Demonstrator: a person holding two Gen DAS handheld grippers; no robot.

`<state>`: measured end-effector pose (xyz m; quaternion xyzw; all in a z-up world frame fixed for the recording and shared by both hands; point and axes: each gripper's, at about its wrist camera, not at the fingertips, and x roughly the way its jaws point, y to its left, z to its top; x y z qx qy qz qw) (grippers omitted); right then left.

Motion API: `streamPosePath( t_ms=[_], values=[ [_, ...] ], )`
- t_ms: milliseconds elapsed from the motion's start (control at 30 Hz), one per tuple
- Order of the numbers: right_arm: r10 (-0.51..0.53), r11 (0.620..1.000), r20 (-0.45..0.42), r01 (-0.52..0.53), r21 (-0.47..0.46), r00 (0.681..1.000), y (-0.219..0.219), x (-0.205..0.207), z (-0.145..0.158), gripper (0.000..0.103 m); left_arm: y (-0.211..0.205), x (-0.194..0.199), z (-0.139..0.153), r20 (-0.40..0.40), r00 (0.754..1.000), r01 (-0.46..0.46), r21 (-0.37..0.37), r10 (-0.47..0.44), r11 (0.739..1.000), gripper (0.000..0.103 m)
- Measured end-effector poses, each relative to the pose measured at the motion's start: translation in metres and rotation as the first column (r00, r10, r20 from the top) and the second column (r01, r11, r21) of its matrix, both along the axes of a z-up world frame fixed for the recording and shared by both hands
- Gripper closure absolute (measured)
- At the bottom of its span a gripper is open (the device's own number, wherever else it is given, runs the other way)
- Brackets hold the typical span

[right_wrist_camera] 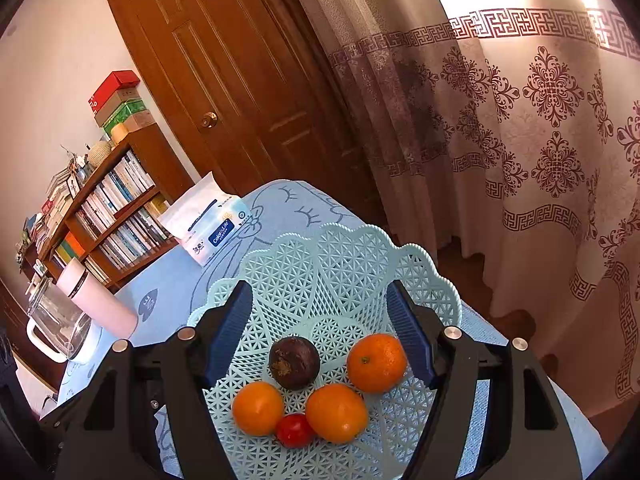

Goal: Organize fruits
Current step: 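Carry the held orange toward the green basket with the left gripper, then lower the orange into the basket and open the left gripper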

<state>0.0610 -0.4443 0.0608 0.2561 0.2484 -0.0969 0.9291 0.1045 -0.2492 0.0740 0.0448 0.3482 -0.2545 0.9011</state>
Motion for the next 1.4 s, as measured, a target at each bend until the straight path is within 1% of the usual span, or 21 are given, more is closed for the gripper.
streamPosePath(
  t_ms=[33,100,267,367,467,533,667,733,933,1100,1233,1400],
  values=[
    [-0.006,1.000,0.002,0.006,0.003,1.000,-0.001,-0.001,0.000,0.032,0.000,0.001,0.000,0.001,1.000,-0.005,-0.005,0.005,1.000,0.049],
    [-0.018,1.000,0.004,0.018,0.010,1.000,-0.003,-0.001,0.000,0.032,0.005,0.002,0.001,0.013,1.000,-0.021,-0.019,0.021,1.000,0.037],
    [-0.026,1.000,0.002,0.026,0.016,1.000,-0.006,-0.001,-0.001,0.032,0.018,0.004,-0.002,-0.002,0.998,-0.060,-0.019,0.060,0.998,0.037],
    [-0.029,0.999,0.006,0.029,0.014,1.000,-0.006,-0.002,-0.001,0.031,0.023,0.003,-0.005,0.006,0.996,-0.085,0.008,0.085,0.996,0.034],
    [-0.033,0.999,0.007,0.033,0.019,0.999,-0.008,-0.003,-0.001,0.030,0.028,0.000,-0.008,0.016,0.994,-0.109,0.034,0.108,0.994,0.021],
    [-0.036,0.999,0.008,0.036,0.018,0.999,-0.008,-0.003,-0.001,0.030,0.031,-0.002,-0.009,0.019,0.993,-0.118,0.045,0.117,0.992,0.016],
    [-0.034,0.999,0.018,0.034,0.014,0.999,-0.007,-0.004,0.000,0.029,0.034,-0.007,-0.010,0.054,0.986,-0.163,0.105,0.158,0.981,0.015],
    [-0.032,0.999,0.022,0.031,0.012,0.999,-0.006,-0.004,0.001,0.029,0.037,-0.011,-0.009,0.070,0.984,-0.174,0.119,0.166,0.978,0.015],
    [-0.016,1.000,0.034,0.016,0.009,0.999,-0.003,-0.004,0.002,0.029,0.050,-0.022,-0.001,0.095,0.980,-0.184,0.101,0.174,0.978,0.013],
    [-0.005,1.000,0.042,0.005,0.006,0.999,-0.001,-0.005,0.003,0.028,0.064,-0.028,0.008,0.104,0.974,-0.211,0.081,0.202,0.974,0.012],
    [-0.001,1.000,0.048,0.001,0.003,0.999,0.001,-0.005,0.003,0.028,0.080,-0.031,0.014,0.102,0.967,-0.238,0.057,0.232,0.969,0.012],
    [0.006,1.000,0.051,-0.006,-0.003,0.999,0.003,-0.005,0.004,0.026,0.107,-0.030,0.019,0.091,0.953,-0.292,0.037,0.288,0.956,0.012]
  ],
)
